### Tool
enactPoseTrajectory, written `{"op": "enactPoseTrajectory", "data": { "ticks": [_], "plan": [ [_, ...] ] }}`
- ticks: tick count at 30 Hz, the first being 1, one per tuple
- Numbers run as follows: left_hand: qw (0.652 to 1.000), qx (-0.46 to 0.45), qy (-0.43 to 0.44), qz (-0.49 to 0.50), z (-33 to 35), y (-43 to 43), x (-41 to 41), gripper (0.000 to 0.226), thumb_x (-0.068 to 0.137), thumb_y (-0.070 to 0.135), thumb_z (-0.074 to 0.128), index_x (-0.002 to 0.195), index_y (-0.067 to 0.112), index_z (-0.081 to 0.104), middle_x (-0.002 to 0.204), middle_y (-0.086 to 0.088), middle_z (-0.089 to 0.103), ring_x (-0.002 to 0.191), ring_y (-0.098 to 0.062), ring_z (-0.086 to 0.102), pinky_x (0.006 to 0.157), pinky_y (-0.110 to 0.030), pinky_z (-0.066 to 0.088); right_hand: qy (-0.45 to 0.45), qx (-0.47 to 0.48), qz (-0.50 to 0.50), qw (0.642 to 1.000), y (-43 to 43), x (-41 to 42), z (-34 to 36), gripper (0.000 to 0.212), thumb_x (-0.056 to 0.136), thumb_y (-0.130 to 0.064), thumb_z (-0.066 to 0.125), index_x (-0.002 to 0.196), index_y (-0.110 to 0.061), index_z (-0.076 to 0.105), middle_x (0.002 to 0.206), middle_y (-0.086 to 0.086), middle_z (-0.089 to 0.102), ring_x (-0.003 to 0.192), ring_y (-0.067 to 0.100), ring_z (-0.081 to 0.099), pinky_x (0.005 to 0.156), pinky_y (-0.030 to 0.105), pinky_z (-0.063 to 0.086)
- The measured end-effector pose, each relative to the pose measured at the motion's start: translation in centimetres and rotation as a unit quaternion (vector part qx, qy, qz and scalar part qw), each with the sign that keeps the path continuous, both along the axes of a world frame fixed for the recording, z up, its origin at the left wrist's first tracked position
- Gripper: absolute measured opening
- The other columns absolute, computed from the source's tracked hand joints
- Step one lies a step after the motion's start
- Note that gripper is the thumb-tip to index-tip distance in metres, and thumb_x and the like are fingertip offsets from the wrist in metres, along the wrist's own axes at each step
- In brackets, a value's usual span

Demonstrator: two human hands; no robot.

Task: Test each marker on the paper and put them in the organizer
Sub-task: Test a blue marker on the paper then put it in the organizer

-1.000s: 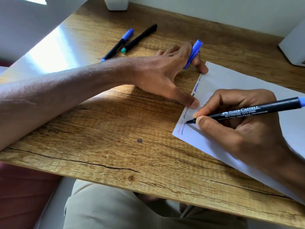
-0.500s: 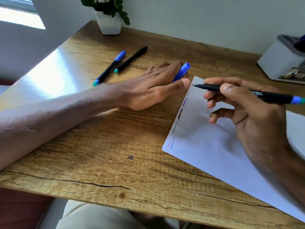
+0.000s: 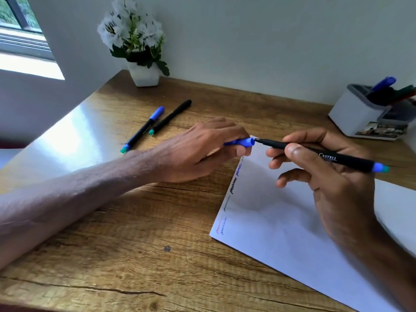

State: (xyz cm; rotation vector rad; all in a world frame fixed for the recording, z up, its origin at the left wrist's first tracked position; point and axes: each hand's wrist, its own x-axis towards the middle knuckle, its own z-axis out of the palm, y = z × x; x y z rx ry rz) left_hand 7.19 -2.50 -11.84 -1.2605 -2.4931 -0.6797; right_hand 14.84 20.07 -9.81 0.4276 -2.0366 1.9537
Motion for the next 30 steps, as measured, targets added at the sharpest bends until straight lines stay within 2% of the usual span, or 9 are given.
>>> {"op": "enactPoseTrajectory", "data": {
  "ticks": [5,9,13,17,19,22,24,28,30],
  "plan": [
    [1.0,-0.005,0.0,0.009,0.0,0.0,-0.1,0.031,0.111,0.033,0.044,0.124,0.014,0.064,0.108,0.001,0.066,0.099,-0.016,0.057,0.085,-0.03,0.045,0.002,0.016,-0.006,1.0,0.1,-0.1,-0.2,0.015,0.091,-0.008,0.063,0.099,0.003,0.068,0.086,0.015,0.078,0.075,0.033,0.075,0.054,0.034,0.06],
    [1.0,-0.021,0.018,0.004,0.2,0.1,0.2,0.036,0.11,0.034,0.044,0.129,0.011,0.063,0.109,-0.002,0.066,0.099,-0.015,0.056,0.085,-0.027,0.043,-0.016,0.033,-0.002,0.999,0.1,-0.1,-0.5,0.007,0.095,0.003,0.062,0.098,0.005,0.068,0.085,0.014,0.079,0.077,0.032,0.077,0.055,0.033,0.061],
    [1.0,-0.02,0.013,-0.012,0.8,0.1,0.9,0.035,0.111,0.035,0.04,0.123,0.012,0.063,0.094,0.004,0.064,0.081,-0.015,0.059,0.069,-0.04,0.051,-0.026,0.04,0.01,0.999,-0.2,-0.3,-0.5,0.01,0.093,-0.007,0.068,0.098,0.002,0.069,0.085,0.013,0.08,0.075,0.031,0.078,0.054,0.034,0.061],
    [0.999,-0.005,-0.003,-0.046,1.1,0.7,1.8,0.031,0.111,0.033,0.043,0.115,0.011,0.064,0.088,0.004,0.063,0.073,-0.014,0.058,0.063,-0.035,0.049,0.0,0.053,0.03,0.998,-0.5,-0.4,-0.6,0.015,0.086,-0.013,0.074,0.09,0.001,0.071,0.071,0.011,0.074,0.055,0.027,0.069,0.045,0.032,0.053],
    [0.998,0.01,-0.027,-0.053,1.0,0.9,2.1,0.026,0.11,0.029,0.047,0.108,0.01,0.065,0.081,0.003,0.061,0.068,-0.012,0.054,0.059,-0.026,0.044,0.017,0.057,0.029,0.998,-0.3,-0.4,-0.8,0.014,0.085,-0.011,0.075,0.087,0.001,0.071,0.065,0.01,0.071,0.046,0.025,0.061,0.042,0.029,0.048],
    [0.995,0.031,-0.073,-0.065,0.9,1.1,2.3,0.019,0.11,0.021,0.051,0.102,0.01,0.064,0.071,0.004,0.056,0.057,-0.013,0.051,0.054,-0.019,0.035,0.03,0.062,0.039,0.997,0.0,-0.4,-0.9,0.014,0.083,-0.012,0.076,0.086,0.001,0.072,0.064,0.009,0.07,0.042,0.022,0.058,0.041,0.026,0.046],
    [0.992,0.042,-0.093,-0.071,0.9,1.1,2.3,0.019,0.11,0.02,0.051,0.1,0.01,0.064,0.068,0.001,0.056,0.054,-0.016,0.051,0.051,-0.022,0.036,0.036,0.066,0.047,0.996,0.1,-0.4,-0.9,0.013,0.083,-0.011,0.076,0.086,0.001,0.072,0.064,0.008,0.07,0.042,0.021,0.058,0.041,0.026,0.046],
    [0.992,0.044,-0.103,-0.063,1.1,1.2,2.1,0.02,0.109,0.022,0.051,0.105,0.01,0.066,0.08,0.002,0.065,0.066,-0.011,0.062,0.056,-0.026,0.045,0.049,0.081,0.047,0.994,0.4,-1.0,-0.7,0.009,0.086,-0.008,0.077,0.09,0.0,0.074,0.069,0.009,0.073,0.048,0.023,0.062,0.042,0.027,0.048],
    [0.991,0.053,-0.114,-0.044,1.0,1.2,1.8,0.025,0.109,0.029,0.051,0.114,0.012,0.069,0.087,-0.001,0.07,0.073,-0.015,0.067,0.061,-0.036,0.051,0.05,0.095,0.037,0.994,0.7,-1.3,-0.5,0.01,0.087,-0.011,0.079,0.094,-0.004,0.077,0.073,0.009,0.075,0.053,0.026,0.065,0.044,0.03,0.051]
  ]
}}
